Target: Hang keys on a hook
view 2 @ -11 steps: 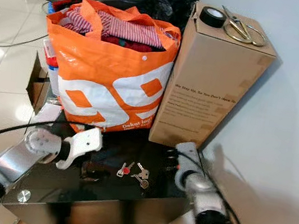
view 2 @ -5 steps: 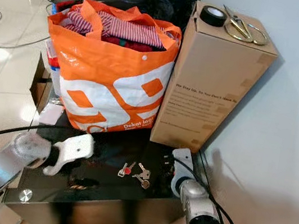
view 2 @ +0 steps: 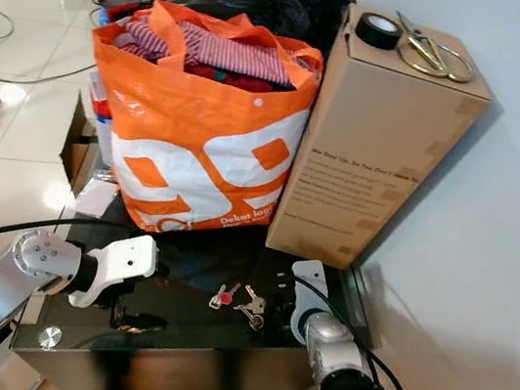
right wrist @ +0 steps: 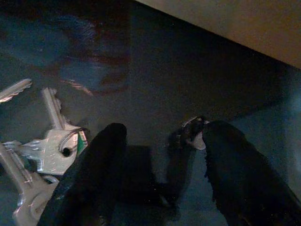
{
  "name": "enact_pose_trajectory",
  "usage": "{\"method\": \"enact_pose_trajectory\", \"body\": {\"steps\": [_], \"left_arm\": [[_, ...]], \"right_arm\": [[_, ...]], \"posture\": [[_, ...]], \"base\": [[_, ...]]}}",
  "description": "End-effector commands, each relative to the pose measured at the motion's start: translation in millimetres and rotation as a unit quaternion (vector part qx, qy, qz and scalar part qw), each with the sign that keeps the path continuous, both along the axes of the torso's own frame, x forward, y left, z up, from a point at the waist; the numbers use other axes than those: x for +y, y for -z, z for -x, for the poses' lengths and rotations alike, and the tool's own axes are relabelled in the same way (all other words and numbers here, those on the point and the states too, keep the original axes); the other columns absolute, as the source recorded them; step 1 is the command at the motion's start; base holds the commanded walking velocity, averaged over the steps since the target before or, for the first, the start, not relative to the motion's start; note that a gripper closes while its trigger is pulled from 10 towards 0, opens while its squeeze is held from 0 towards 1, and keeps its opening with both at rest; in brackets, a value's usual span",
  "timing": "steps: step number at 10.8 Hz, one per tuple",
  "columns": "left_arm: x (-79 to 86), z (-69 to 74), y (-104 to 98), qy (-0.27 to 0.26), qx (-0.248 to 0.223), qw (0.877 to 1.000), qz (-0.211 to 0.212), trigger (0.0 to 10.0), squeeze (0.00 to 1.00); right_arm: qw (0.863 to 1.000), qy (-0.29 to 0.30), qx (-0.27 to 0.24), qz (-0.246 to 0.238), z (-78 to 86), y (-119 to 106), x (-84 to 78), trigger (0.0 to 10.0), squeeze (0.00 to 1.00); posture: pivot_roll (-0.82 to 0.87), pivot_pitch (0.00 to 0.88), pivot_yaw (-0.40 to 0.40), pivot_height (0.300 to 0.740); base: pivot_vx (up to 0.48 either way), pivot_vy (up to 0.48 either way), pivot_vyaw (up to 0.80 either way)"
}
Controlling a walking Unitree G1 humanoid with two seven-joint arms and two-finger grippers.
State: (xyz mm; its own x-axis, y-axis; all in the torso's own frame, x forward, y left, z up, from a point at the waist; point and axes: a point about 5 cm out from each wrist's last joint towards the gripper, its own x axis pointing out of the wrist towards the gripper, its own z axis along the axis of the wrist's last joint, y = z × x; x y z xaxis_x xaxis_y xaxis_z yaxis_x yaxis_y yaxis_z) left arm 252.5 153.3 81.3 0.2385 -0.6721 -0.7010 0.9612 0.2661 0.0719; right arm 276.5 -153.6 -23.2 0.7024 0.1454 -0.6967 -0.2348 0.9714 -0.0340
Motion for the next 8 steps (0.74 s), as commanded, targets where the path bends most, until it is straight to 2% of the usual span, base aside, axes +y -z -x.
{"method": "enact_pose_trajectory", "body": {"steps": [1, 5, 6, 8], "left_arm": [[-1.7, -2.7, -8.6, 0.006, -0.013, 1.0, 0.004, 10.0, 0.02], [-0.2, 0.0, -10.0, 0.007, -0.008, 1.0, 0.002, 10.0, 0.03], [-0.2, 0.9, -10.5, 0.006, -0.007, 1.0, 0.001, 10.0, 0.02], [1.7, 3.5, -10.4, 0.004, -0.005, 1.0, -0.002, 10.0, 0.02]], "right_arm": [[0.999, 0.023, -0.001, 0.023, -2.6, -0.6, -6.1, 10.0, 0.0], [0.997, 0.075, -0.003, 0.026, -5.7, -1.4, -9.9, 10.0, 0.0], [0.996, 0.086, -0.003, 0.001, -6.1, -1.5, -8.1, 0.1, 0.0], [0.996, 0.085, 0.0, -0.008, -6.0, -0.9, -5.3, 0.0, 0.0]], "posture": [[-0.02, 0.0, -0.071, 0.74], [0.0, 0.0, -0.072, 0.74], [0.0, 0.0, -0.075, 0.74], [0.01, 0.0, -0.078, 0.74]], "base": [[0.0, 0.0, 0.0], [0.0, 0.0, 0.0], [0.0, 0.0, 0.0], [0.0, 0.0, 0.0]]}}
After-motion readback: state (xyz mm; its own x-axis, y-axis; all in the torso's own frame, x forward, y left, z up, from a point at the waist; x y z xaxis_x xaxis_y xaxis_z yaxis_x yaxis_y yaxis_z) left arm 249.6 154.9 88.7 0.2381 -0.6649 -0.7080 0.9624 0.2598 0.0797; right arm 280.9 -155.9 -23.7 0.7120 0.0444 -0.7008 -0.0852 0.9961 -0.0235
